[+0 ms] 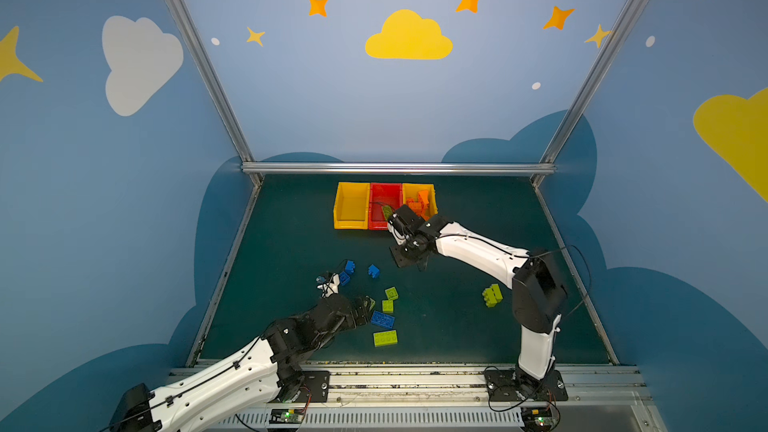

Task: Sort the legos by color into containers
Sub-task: 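Carry the lime-green 2x2 brick into the red bin with the right gripper and release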

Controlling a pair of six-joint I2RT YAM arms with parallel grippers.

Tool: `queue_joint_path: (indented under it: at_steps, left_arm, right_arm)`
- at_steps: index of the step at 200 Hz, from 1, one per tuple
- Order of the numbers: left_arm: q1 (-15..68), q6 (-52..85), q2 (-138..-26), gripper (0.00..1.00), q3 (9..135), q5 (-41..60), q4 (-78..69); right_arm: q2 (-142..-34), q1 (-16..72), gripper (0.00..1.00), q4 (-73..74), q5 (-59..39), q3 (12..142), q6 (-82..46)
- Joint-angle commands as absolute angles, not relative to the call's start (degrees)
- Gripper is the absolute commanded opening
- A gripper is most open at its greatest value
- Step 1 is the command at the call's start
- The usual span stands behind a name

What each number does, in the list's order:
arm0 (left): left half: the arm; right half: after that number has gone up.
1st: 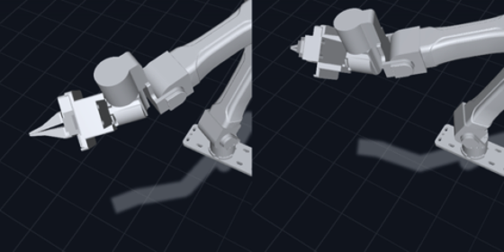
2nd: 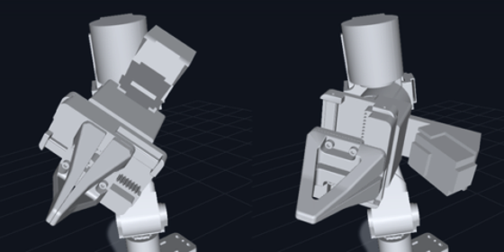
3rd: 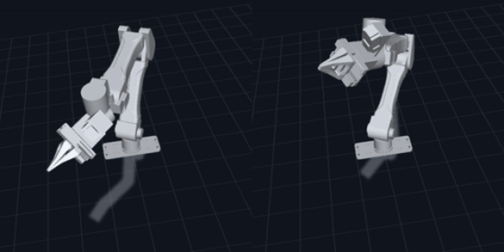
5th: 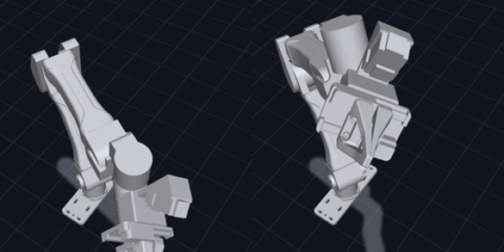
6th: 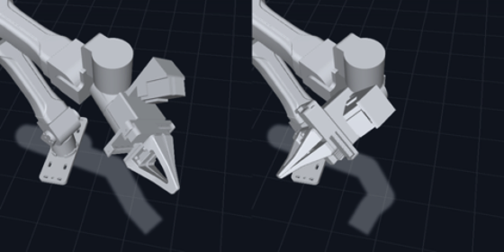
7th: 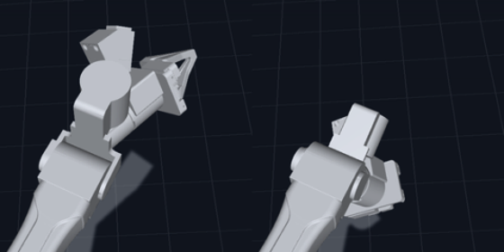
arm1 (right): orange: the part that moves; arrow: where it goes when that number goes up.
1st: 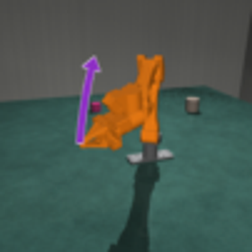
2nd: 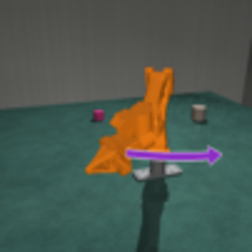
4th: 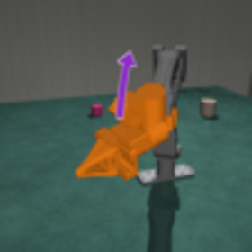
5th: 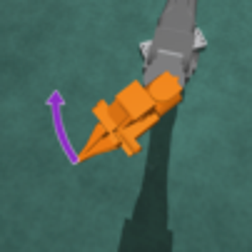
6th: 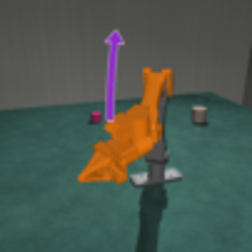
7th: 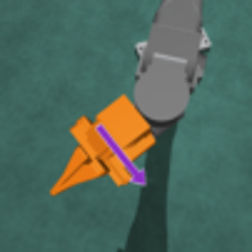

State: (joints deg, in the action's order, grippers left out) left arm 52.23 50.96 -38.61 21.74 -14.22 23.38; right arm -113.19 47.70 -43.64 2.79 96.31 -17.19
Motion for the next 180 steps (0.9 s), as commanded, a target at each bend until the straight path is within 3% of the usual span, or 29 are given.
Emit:
queue_joint_path:
  at_steps: [1, 65, 89, 135, 180]
  left_arm:
    - [51.1, 49.3, -39.1, 1.0, 22.2, -13.8, 24.6]
    - [47.1, 47.6, -41.6, 1.0, 22.5, -13.3, 24.8]
    - [45.2, 47.3, -42.8, 1.0, 22.4, -12.1, 23.9]
    - [43.7, 47.4, -45.6, 1.0, 23.7, -9.5, 22.9]
    - [43.8, 47.3, -44.8, 1.0, 24.7, -7.9, 25.3]
  right_arm:
    - [-119.7, 45.4, 0.24, -48.7, 3.6, 106.2, -14.0]
    - [-141.5, 40.0, 0.25, -51.8, 0.2, 137.9, -12.1]
    - [-143.8, 39.1, 0.29, -46.6, -2.0, 139.2, -11.8]
    - [-141.8, 37.8, 0.67, -42.2, -11.6, 139.1, -13.9]
    - [-130.2, 38.2, 0.69, -40.6, -11.8, 128.3, -14.7]
